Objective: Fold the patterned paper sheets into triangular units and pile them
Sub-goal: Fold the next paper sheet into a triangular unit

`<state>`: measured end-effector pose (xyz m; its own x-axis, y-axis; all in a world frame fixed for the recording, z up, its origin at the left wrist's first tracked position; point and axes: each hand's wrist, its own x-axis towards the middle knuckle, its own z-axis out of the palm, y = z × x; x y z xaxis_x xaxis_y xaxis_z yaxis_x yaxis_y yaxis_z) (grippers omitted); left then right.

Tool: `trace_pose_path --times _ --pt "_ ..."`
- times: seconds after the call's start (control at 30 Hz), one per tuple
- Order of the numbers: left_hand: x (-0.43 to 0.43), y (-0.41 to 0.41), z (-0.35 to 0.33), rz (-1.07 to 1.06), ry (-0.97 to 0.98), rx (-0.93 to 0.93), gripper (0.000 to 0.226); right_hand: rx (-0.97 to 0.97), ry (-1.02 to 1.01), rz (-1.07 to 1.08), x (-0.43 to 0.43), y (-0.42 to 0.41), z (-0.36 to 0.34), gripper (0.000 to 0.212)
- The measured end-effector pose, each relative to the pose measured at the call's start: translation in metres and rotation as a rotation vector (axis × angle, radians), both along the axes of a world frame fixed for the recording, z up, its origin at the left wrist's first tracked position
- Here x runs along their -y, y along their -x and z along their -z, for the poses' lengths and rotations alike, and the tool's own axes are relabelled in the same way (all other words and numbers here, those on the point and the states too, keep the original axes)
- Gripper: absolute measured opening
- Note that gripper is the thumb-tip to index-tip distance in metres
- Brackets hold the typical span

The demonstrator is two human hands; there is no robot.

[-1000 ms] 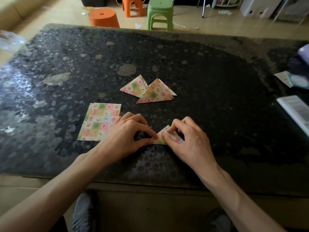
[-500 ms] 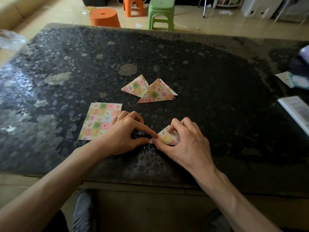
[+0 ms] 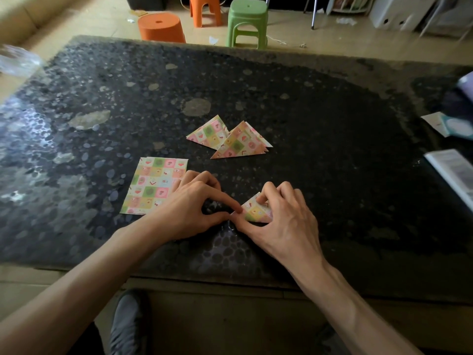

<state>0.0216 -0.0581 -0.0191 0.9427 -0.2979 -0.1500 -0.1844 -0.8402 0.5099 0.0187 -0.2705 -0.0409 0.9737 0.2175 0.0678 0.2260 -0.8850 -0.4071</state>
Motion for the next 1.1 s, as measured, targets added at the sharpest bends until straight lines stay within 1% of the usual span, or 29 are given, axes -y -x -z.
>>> trace_pose_path --times 0.13,0.27,0.4,0.57,0.7,0.87,0.93,1.03,1.1 --pt "0.002 0.000 0.001 -0.006 -0.004 0.010 0.023 0.034 -0.005 0.020 -0.003 0.003 0.003 0.057" --pt "0.002 0.001 0.002 -0.023 0.009 0.020 0.027 0.041 0.026 0.030 -0.004 0.004 0.005 0.057" --pt "0.002 0.004 0.004 -0.057 0.029 0.037 0.028 0.025 0.002 0.034 -0.003 0.003 0.004 0.057" --pt "0.003 0.006 0.007 -0.078 0.040 0.046 0.028 -0.053 -0.024 0.024 0.002 -0.003 0.003 0.055" --pt "0.007 0.007 0.008 -0.116 0.054 0.071 0.018 -0.033 -0.033 0.017 0.002 -0.002 0.004 0.054" --pt "0.011 0.009 0.008 -0.153 0.038 0.075 0.019 -0.122 -0.068 -0.017 0.009 -0.007 -0.001 0.051" --pt "0.011 0.009 0.009 -0.157 0.040 0.075 0.017 -0.117 -0.062 -0.020 0.009 -0.007 -0.001 0.051" --pt "0.015 0.011 0.012 -0.205 0.046 0.123 0.014 -0.091 -0.065 -0.016 0.007 -0.006 0.000 0.049" --pt "0.019 0.014 0.014 -0.255 0.047 0.161 0.012 -0.118 -0.089 -0.020 0.010 -0.007 -0.002 0.048"
